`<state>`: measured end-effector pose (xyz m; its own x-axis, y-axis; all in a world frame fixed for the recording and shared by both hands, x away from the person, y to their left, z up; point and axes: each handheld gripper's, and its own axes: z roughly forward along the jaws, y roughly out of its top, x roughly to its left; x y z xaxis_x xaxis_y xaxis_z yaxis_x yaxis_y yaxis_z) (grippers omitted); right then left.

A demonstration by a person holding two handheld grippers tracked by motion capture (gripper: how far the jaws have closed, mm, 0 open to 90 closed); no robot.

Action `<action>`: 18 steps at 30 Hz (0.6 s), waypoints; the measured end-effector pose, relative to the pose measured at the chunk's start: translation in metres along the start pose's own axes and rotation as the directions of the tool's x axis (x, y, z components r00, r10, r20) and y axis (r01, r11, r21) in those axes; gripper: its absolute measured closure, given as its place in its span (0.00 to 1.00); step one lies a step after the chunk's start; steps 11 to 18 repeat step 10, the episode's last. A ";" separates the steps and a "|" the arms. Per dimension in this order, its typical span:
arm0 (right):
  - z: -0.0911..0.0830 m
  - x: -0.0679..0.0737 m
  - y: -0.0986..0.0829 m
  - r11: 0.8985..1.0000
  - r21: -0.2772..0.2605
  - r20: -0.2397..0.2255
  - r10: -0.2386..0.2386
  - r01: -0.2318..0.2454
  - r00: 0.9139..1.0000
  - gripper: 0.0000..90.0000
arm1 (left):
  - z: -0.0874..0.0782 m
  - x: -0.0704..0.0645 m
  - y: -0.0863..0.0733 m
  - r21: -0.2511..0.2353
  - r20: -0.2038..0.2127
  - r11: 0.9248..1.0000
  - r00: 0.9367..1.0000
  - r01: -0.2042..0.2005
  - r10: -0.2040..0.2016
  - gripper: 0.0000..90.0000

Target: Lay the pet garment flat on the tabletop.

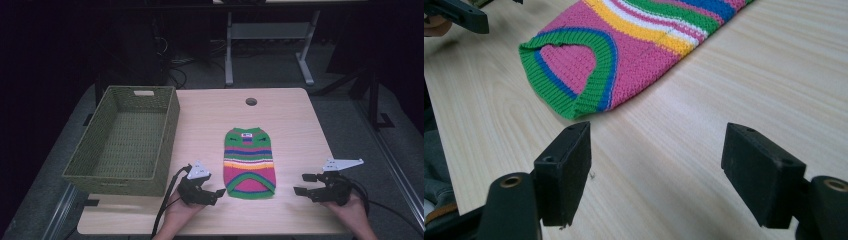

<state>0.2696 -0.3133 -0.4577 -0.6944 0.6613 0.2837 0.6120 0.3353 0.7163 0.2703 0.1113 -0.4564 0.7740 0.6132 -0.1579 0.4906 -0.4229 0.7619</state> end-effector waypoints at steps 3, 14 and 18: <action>-0.001 0.002 -0.004 1.000 0.003 0.009 0.004 -0.004 1.000 0.30 | -0.004 -0.002 -0.003 -0.010 0.009 1.000 1.000 0.004 -0.004 0.27; -0.009 0.011 -0.013 0.999 -0.042 0.040 -0.002 0.004 0.999 0.30 | -0.011 -0.009 -0.006 -0.036 0.046 0.999 0.999 0.008 -0.006 0.27; -0.009 0.011 -0.013 0.999 -0.042 0.040 -0.002 0.004 0.999 0.30 | -0.011 -0.009 -0.006 -0.036 0.046 0.999 0.999 0.008 -0.006 0.27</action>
